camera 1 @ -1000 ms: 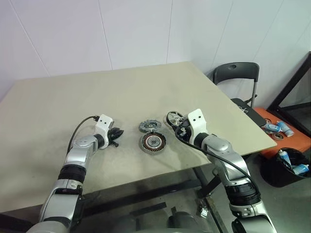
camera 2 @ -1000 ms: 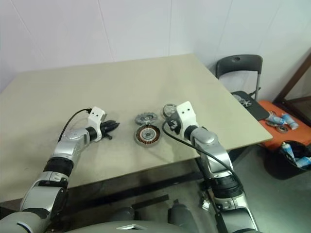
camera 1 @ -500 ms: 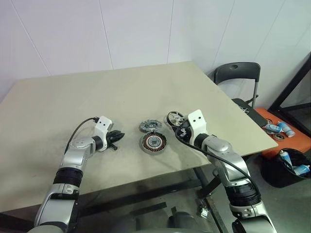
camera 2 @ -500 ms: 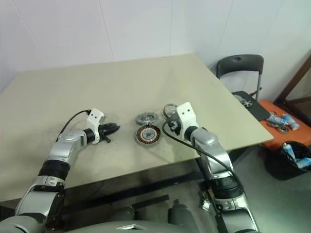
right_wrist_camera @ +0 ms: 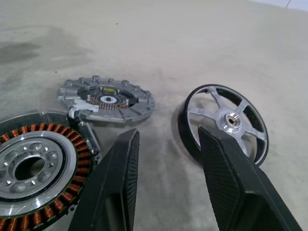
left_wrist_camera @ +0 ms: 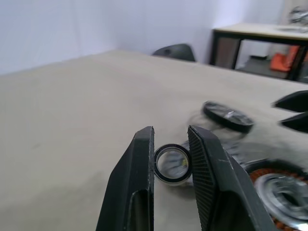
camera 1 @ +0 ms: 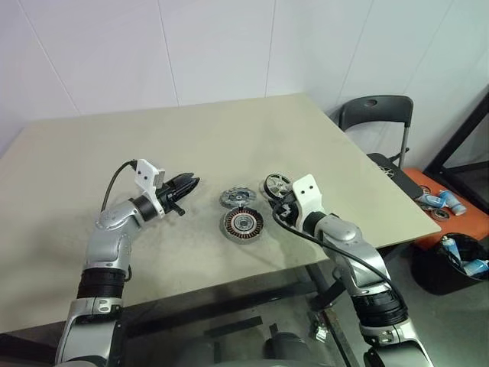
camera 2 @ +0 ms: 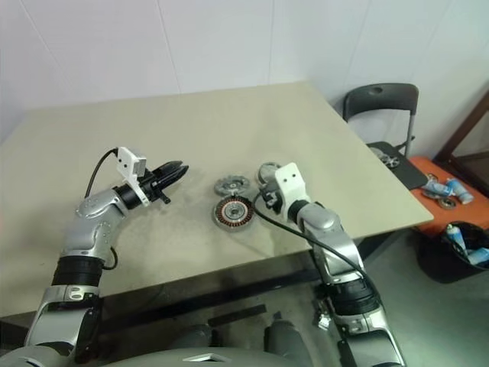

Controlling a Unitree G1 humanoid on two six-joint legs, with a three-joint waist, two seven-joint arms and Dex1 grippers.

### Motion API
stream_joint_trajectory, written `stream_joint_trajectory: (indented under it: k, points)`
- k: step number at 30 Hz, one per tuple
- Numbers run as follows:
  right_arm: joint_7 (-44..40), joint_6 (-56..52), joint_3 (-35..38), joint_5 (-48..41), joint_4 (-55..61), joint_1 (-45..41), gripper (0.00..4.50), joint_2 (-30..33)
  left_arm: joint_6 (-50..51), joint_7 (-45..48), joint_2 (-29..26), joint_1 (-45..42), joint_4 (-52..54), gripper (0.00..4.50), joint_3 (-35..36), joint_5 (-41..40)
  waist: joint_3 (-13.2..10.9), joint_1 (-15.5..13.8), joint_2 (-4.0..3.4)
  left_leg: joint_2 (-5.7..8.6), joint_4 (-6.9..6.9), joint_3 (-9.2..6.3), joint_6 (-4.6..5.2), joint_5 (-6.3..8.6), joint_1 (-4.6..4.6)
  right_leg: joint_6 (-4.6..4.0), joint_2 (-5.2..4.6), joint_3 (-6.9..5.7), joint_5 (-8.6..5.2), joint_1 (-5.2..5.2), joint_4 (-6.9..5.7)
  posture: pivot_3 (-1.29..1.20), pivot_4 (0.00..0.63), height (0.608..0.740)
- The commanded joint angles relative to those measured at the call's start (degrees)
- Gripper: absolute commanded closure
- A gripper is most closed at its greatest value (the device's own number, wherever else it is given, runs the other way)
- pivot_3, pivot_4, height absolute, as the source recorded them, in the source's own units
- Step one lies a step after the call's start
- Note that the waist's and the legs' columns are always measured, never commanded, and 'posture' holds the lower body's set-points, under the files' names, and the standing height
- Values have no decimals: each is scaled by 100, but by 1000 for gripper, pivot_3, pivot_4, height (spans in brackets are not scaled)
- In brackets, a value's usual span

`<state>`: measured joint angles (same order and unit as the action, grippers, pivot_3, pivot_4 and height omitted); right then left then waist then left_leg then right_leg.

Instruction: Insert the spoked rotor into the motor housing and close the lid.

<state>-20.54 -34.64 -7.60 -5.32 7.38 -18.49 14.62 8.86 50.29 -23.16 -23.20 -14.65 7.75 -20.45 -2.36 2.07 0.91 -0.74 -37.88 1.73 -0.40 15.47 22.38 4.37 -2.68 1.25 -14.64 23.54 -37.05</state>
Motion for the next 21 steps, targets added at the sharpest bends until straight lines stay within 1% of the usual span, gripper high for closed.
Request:
stream_joint_trajectory:
  k: [1, 5, 10, 12, 15, 21]
  points:
    - [45, 134, 7, 39, 28, -169, 2470, -50, -265, 357, -132, 15, 516, 3785, -162, -56, 0, 6, 0, 0, 0, 0, 0, 0, 0, 0, 1, 0, 0, 0, 0, 0, 0, 740]
    - [50, 159, 18, 47, 32, -145, 2470, -62, -385, 730, -267, -13, 884, 3785, -484, 29, 0, 7, -1, 2, -1, 1, 0, 0, 0, -1, 12, -2, -1, -2, 0, 0, 0, 740]
    - [58, 177, 54, 36, 79, -61, 2470, -69, -548, 1134, -386, -297, 798, 3785, -885, 190, -1, 13, -1, 4, -5, 1, 1, -1, -3, 0, 17, -5, -2, -7, 0, 0, 0, 740]
    - [68, 186, 55, 33, 86, -35, 2470, -80, -784, 1223, -322, -449, 510, 3785, -1128, 427, -1, 10, -1, 4, -8, 1, 1, -1, -3, 0, 19, -6, -2, -8, 0, 0, 0, 740]
    - [98, 194, 47, 35, 91, -19, 2470, -105, -1385, 1295, -152, -676, -217, 3785, -1462, 846, -1, 4, -2, 6, -12, 2, 2, -1, -6, 0, 20, -7, -3, -13, 1, 0, 0, 740]
    - [176, 177, 58, 50, 162, 48, 2470, -135, -1761, 1380, 209, -901, -1091, 3785, -1703, 1017, -1, 21, -2, 6, -11, 1, 4, 0, -3, 5, 23, -7, -1, -9, 1, 0, 0, 740]
